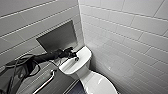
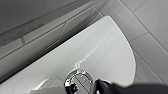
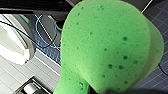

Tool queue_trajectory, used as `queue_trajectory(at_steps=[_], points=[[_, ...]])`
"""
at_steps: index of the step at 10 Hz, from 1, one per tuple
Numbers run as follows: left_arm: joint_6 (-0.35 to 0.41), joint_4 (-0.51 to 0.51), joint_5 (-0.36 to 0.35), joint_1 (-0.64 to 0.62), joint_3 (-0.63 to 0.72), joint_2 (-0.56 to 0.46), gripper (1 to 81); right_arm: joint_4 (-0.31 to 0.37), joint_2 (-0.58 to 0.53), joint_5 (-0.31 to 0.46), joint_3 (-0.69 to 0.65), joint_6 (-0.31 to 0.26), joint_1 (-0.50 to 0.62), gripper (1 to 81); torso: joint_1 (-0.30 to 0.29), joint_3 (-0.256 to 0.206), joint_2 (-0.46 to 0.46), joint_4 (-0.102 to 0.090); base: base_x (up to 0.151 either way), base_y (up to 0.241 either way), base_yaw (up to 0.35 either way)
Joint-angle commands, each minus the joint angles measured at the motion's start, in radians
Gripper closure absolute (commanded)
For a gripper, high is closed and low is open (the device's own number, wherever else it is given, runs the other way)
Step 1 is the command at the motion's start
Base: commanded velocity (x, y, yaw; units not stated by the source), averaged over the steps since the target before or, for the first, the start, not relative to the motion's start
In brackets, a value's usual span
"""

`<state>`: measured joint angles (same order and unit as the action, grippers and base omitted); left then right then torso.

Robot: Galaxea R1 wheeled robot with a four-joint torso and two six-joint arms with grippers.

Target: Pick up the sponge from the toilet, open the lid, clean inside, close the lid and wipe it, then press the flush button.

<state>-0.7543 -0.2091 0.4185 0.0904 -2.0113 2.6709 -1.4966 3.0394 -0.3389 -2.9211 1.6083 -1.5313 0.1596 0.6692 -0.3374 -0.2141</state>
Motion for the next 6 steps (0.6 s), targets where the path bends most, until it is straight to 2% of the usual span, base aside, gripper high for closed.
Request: queue_trajectory(at_steps=[1,4,6], points=[[0.012,0.03,0.011,-0.217,0.127,-0.124,81.1,-0.017,0.008,0.024,0.002,-0.002,-0.021,81.1,0.0,0.0,0.0,0.0,0.0,0.0,0.0],[0.012,0.039,0.019,-0.228,0.407,-0.322,81.1,-0.017,0.008,0.024,0.001,-0.002,-0.014,81.1,0.0,0.0,0.0,0.0,0.0,0.0,0.0],[0.013,0.039,0.023,-0.193,0.588,-0.454,81.1,-0.017,0.008,0.024,-0.003,-0.002,-0.014,81.1,0.0,0.0,0.0,0.0,0.0,0.0,0.0]])
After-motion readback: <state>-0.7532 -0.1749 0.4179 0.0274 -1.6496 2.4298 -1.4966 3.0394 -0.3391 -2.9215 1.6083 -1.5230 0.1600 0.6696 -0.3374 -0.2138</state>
